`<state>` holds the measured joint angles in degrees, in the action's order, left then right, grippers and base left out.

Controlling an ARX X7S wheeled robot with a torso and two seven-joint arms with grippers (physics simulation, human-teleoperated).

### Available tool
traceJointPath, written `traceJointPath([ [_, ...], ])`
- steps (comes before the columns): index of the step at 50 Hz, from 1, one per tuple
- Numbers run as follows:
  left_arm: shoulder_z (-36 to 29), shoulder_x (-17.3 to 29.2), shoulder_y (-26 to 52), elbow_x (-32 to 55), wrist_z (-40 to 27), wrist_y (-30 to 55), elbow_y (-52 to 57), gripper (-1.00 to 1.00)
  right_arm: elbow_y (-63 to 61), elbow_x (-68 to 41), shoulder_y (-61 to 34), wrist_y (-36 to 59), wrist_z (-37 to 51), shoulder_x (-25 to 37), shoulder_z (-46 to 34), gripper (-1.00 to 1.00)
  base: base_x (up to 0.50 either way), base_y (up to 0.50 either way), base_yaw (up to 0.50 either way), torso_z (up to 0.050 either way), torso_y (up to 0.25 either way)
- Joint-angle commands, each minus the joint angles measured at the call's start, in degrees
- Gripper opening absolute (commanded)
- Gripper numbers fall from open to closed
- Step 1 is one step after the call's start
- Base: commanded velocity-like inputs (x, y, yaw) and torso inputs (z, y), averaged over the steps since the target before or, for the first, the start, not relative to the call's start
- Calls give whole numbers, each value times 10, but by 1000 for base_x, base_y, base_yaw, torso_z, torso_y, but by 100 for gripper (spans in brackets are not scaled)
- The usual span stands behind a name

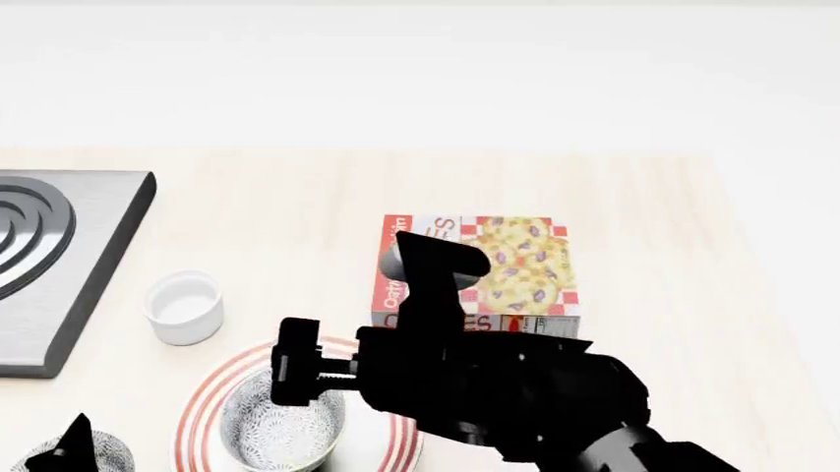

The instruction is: Pick the akita bowl next to the plate and place it on the plate.

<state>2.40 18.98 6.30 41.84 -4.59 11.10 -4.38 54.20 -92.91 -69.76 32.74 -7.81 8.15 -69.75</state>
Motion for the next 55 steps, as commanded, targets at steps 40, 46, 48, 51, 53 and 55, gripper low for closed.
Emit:
traceJointPath([
  [40,-6,4,-2,5,-8,-1,5,100,-461,46,89,-132,217,232,51,100,0,0,0,0,0],
  [46,-7,3,-1,4,-5,-4,0,100,-497,69,111,-157,230,252,51,100,0,0,0,0,0],
  [48,-7,3,-1,4,-5,-5,-1,100,-509,74,117,-163,236,258,52,100,0,0,0,0,0],
  [51,-7,4,-3,6,-10,-1,7,100,-530,81,129,-179,242,272,58,100,0,0,0,0,0],
  [53,-8,4,-3,5,-9,-2,5,100,-535,92,134,-183,259,279,55,100,0,0,0,0,0],
  [55,-8,4,-2,6,-8,-2,3,100,-559,108,149,-204,260,295,59,100,0,0,0,0,0],
])
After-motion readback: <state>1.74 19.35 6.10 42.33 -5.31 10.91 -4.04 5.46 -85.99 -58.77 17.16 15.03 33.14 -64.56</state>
